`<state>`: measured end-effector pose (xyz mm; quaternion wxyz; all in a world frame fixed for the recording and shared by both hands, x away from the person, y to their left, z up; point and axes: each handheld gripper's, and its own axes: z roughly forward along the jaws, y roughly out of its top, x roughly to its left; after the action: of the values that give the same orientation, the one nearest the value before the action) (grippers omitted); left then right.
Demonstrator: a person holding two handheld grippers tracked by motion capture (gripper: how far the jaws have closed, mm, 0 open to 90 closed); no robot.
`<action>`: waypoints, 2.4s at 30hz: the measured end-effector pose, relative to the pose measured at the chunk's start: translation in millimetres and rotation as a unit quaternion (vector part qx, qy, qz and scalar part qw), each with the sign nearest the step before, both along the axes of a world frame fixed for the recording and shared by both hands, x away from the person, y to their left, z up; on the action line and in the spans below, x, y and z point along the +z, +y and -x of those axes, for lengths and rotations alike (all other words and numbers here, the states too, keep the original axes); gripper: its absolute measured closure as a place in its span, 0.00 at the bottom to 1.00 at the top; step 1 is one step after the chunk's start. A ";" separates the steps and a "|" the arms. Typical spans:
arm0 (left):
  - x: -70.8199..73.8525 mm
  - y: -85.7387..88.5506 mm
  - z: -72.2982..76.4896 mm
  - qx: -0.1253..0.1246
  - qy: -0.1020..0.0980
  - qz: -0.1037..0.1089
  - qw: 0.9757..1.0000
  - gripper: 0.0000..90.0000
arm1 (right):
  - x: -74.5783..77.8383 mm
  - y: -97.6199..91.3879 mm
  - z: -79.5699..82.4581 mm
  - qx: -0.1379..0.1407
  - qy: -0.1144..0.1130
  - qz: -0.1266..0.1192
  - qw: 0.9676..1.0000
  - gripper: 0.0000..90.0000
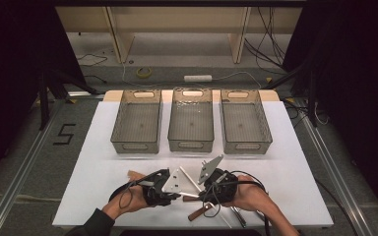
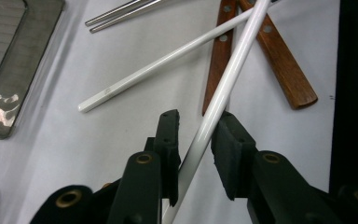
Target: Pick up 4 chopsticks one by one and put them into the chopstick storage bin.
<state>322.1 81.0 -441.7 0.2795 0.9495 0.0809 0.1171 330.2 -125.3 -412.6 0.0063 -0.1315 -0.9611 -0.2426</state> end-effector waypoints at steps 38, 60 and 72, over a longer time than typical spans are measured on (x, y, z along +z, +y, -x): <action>12.1 28.2 -17.0 0.111 0.024 0.006 0.994 0.92 | 16.3 -43.3 -2.8 -0.173 -0.076 -0.180 0.965 0.36; 32.3 59.0 -35.7 0.246 0.017 0.082 0.966 0.92 | -20.9 -39.5 4.5 -0.222 -0.052 -0.134 0.964 0.38; 49.0 89.4 -69.6 0.319 0.010 0.118 0.940 0.92 | -28.4 -34.7 8.9 -0.219 -0.038 -0.125 0.967 0.37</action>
<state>391.7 170.4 -392.7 0.3364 0.8354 0.3955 0.1803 321.4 -160.0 -441.0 -0.0673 -0.3280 -0.8705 -0.3608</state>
